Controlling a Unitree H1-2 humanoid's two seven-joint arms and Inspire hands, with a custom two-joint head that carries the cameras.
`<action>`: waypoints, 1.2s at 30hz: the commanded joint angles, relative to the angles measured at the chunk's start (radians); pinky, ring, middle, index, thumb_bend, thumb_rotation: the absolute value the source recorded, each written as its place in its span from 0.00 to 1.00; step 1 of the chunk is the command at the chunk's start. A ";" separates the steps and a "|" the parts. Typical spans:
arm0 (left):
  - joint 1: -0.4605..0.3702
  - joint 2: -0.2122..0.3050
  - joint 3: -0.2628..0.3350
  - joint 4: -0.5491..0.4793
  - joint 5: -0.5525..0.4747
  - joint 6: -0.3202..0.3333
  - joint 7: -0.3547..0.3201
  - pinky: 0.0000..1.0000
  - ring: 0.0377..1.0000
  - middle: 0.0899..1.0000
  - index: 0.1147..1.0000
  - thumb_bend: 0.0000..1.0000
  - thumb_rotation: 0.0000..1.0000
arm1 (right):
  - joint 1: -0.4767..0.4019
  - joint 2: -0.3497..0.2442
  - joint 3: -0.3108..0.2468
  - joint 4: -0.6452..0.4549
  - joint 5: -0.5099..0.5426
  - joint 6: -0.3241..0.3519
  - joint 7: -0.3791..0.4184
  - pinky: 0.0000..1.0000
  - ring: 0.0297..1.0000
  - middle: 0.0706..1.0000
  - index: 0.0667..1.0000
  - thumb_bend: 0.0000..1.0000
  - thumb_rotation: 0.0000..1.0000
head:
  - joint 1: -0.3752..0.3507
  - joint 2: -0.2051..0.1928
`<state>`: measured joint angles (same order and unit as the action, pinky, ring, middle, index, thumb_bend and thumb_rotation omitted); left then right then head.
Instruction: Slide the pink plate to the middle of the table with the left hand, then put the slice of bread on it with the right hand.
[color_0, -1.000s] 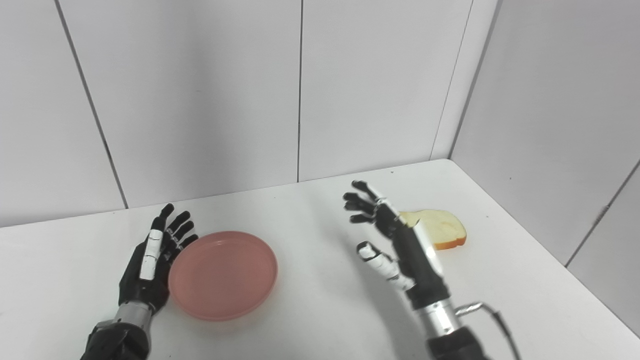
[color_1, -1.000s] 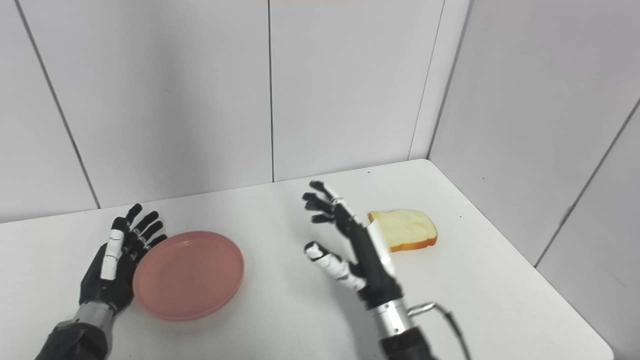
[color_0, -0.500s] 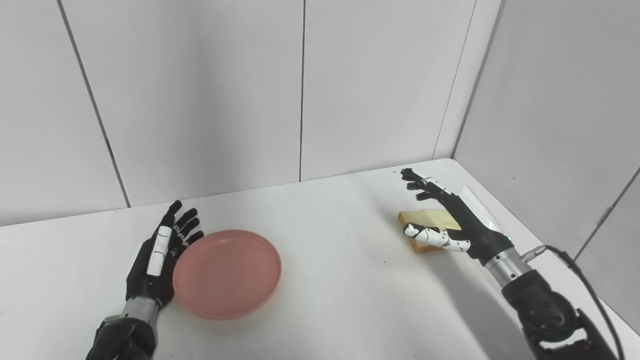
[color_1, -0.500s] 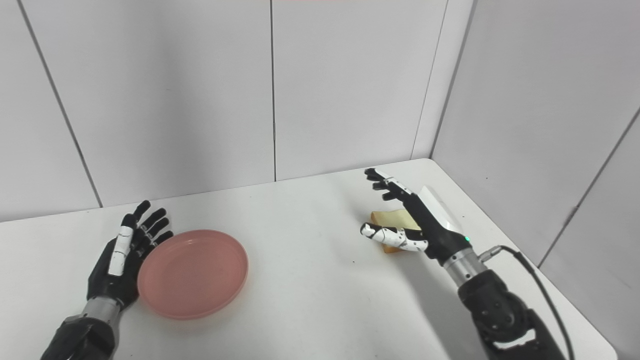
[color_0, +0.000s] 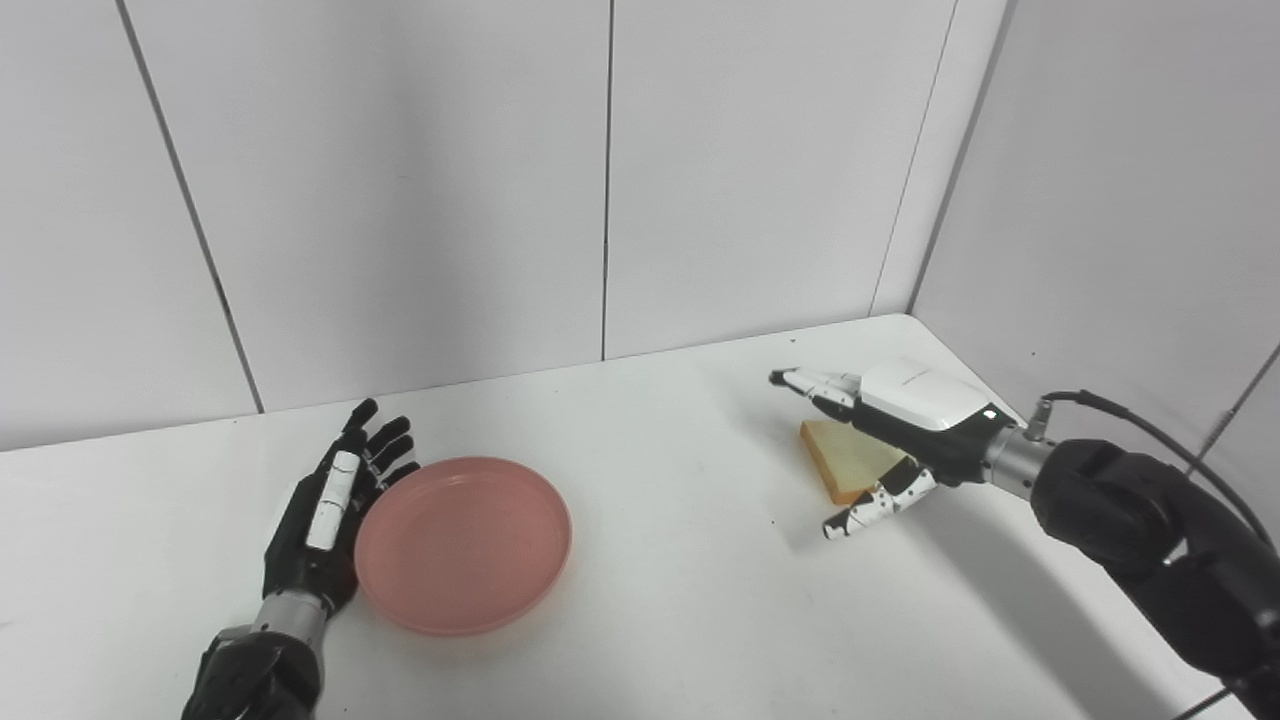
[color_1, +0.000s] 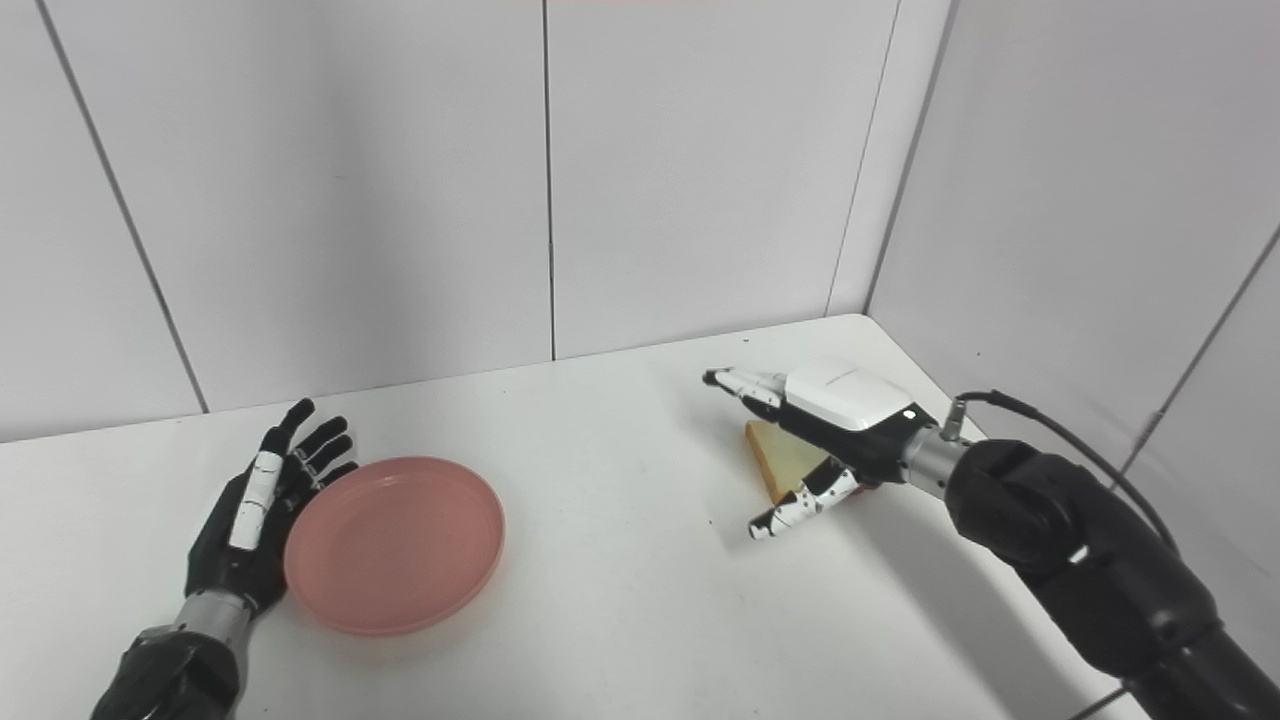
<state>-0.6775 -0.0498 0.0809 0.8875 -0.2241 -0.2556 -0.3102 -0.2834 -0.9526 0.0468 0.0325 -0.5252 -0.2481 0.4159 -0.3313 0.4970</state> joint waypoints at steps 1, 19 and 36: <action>0.040 -0.010 0.000 0.015 -0.004 0.010 0.003 0.83 0.88 0.82 0.91 0.90 0.72 | -0.071 -0.068 -0.003 0.011 -0.037 -0.021 0.006 0.86 0.95 0.99 1.00 1.00 0.56 | 0.001 0.001; 0.041 -0.014 0.001 0.006 -0.008 0.013 -0.002 0.82 0.88 0.82 0.91 0.91 0.71 | -0.219 -0.089 0.097 0.177 -0.150 0.045 0.143 0.95 1.00 0.99 0.98 1.00 0.34 | 0.004 0.005; 0.045 -0.016 0.002 0.005 -0.013 0.018 -0.009 0.84 0.87 0.81 0.91 0.91 0.71 | -0.303 -0.051 0.156 0.310 -0.208 0.081 0.168 0.94 0.99 0.98 0.98 1.00 0.20 | 0.009 0.009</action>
<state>-0.6721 -0.0522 0.0823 0.8697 -0.2267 -0.2467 -0.3129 -0.5332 -0.9761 0.2159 0.3449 -0.7364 -0.1885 0.6049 -0.3237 0.5047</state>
